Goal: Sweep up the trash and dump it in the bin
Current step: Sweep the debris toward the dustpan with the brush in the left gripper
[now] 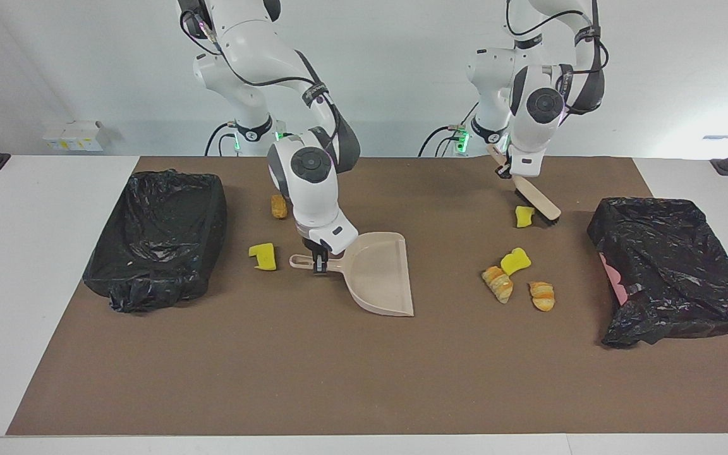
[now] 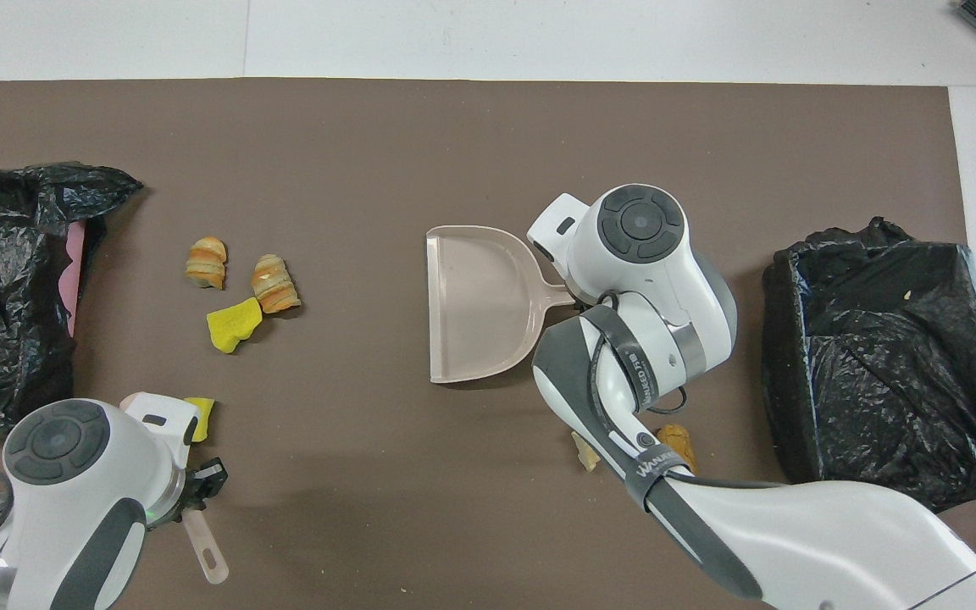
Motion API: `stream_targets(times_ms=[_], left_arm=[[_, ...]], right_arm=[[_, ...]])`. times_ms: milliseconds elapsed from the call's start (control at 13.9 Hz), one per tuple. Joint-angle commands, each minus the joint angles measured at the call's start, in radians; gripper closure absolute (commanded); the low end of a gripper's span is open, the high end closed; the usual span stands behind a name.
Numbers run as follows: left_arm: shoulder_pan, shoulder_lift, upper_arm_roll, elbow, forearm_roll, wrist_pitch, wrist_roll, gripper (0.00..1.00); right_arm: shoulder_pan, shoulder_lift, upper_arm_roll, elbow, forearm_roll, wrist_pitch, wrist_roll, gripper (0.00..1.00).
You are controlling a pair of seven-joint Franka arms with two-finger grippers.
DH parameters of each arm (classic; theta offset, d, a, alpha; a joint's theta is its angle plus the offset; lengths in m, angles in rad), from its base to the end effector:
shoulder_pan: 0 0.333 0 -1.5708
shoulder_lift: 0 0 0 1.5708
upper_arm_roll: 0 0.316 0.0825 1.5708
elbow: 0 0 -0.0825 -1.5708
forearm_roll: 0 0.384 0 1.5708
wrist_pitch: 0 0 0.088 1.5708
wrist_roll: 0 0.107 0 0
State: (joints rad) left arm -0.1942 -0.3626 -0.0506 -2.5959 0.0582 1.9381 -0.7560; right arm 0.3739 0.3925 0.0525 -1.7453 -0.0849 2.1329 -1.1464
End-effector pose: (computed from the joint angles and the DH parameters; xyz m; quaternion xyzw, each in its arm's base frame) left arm 0.3618 -0.0855 0.3586 -0.9592 -0.2389 0.1130 0.1005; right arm 0.5971 0.2640 0.3497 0.6913 0.7221 -0.0110 0.0235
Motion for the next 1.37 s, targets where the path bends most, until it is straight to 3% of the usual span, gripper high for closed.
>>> stream_targets(times_ms=[0, 288, 504, 648, 864, 1296], left_arm=[[-0.001, 0.036, -0.002, 0.014, -0.067, 0.109, 0.053, 1.0], [-0.002, 0.195, -0.005, 0.183, -0.165, 0.163, 0.249, 1.0], [-0.022, 0.247, -0.006, 0.246, -0.21, 0.208, 0.375, 1.0], [-0.039, 0.29, -0.008, 0.348, -0.21, 0.153, 0.379, 1.0], [-0.01, 0.295, -0.002, 0.448, -0.195, 0.035, 0.386, 1.0], [0.206, 0.317, -0.003, 0.462, -0.089, 0.077, 0.688, 1.0]], right_arm=[[-0.003, 0.009, 0.004, 0.001, -0.047, 0.024, -0.036, 1.0], [-0.004, 0.011, 0.004, 0.0, -0.047, 0.024, -0.049, 1.0], [-0.001, 0.011, 0.004, -0.002, -0.047, 0.024, -0.047, 1.0], [0.0, 0.011, 0.004, -0.002, -0.047, 0.024, -0.047, 1.0], [0.0, 0.011, 0.004, -0.002, -0.047, 0.024, -0.047, 1.0], [-0.001, 0.011, 0.004, -0.003, -0.047, 0.024, -0.047, 1.0]])
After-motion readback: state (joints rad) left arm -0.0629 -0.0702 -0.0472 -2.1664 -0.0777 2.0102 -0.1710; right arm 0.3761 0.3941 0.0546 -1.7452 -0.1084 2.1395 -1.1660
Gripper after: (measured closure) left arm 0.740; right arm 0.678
